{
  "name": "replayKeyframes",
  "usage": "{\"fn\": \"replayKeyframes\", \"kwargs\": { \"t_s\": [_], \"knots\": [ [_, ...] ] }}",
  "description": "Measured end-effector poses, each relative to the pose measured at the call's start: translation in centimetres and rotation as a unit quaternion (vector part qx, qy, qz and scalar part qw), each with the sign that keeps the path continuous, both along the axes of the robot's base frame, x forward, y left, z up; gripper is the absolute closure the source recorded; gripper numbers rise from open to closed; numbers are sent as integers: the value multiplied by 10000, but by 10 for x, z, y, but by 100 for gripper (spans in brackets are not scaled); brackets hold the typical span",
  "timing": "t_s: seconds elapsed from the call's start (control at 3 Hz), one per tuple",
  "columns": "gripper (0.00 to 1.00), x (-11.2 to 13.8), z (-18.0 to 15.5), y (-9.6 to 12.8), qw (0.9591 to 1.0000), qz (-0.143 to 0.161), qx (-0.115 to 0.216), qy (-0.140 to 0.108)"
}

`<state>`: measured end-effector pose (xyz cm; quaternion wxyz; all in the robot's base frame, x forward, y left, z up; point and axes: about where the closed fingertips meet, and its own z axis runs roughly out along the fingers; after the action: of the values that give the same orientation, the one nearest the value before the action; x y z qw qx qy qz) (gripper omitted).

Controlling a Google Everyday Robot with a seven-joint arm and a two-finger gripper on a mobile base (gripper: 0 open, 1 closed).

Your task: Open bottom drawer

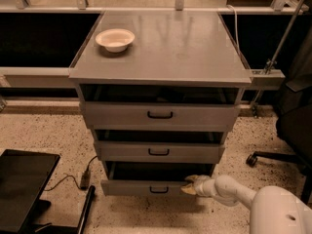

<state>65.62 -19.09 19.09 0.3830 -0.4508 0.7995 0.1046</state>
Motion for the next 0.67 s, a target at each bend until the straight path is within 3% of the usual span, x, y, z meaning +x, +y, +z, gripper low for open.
{"fn": "replayKeyframes", "kwargs": {
  "t_s": [0.33,0.67],
  "knots": [
    [100,-25,-3,-2,9999,-96,72,-65],
    [100,-32,-2,-1,9999,-92,70,-64]
  ]
}}
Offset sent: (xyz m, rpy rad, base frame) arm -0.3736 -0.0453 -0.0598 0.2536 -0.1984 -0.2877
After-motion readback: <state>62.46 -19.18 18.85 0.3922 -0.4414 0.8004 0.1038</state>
